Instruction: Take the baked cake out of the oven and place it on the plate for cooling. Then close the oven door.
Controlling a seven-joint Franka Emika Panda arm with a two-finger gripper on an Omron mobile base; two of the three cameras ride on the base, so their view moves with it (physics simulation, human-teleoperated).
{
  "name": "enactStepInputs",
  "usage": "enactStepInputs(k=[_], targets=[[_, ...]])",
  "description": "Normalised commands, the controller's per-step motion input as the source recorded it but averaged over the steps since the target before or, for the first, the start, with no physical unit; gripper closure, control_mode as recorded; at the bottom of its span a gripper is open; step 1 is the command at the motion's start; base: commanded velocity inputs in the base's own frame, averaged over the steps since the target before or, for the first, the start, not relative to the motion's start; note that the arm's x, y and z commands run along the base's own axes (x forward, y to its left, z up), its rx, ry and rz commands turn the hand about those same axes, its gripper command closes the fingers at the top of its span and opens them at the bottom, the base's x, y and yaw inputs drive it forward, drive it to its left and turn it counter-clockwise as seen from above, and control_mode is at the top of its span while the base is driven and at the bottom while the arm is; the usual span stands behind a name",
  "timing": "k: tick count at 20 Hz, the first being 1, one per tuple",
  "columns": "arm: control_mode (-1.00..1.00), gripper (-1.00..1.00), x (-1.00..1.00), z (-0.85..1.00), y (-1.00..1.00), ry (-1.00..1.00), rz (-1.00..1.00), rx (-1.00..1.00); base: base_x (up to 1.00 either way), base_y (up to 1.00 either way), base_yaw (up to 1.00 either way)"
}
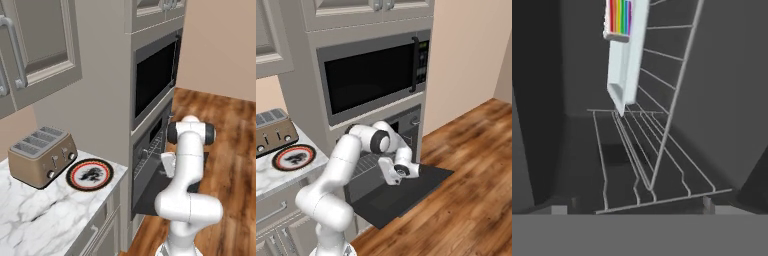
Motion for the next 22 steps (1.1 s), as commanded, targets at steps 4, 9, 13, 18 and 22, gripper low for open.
enactStepInputs(k=[4, 9, 13, 18, 22], targets=[[-1.0, -1.0, 0.81, -0.39, 0.2, 0.04, -0.01, 0.03, 0.0, 0.0, 0.0], [-1.0, -1.0, 0.73, -0.3, 0.2, 0.01, -0.01, 0.04, 0.0, 0.0, 0.0], [-1.0, -1.0, 0.69, -0.53, 0.28, 0.0, -0.06, 0.0, 0.0, 0.0, 0.0], [-1.0, -1.0, 0.58, -0.51, 0.09, 0.0, -0.09, 0.0, 0.0, 0.0, 0.0], [-1.0, -1.0, 0.59, -0.22, 0.02, 0.0, -0.1, 0.0, 0.0, 0.0, 0.0]])
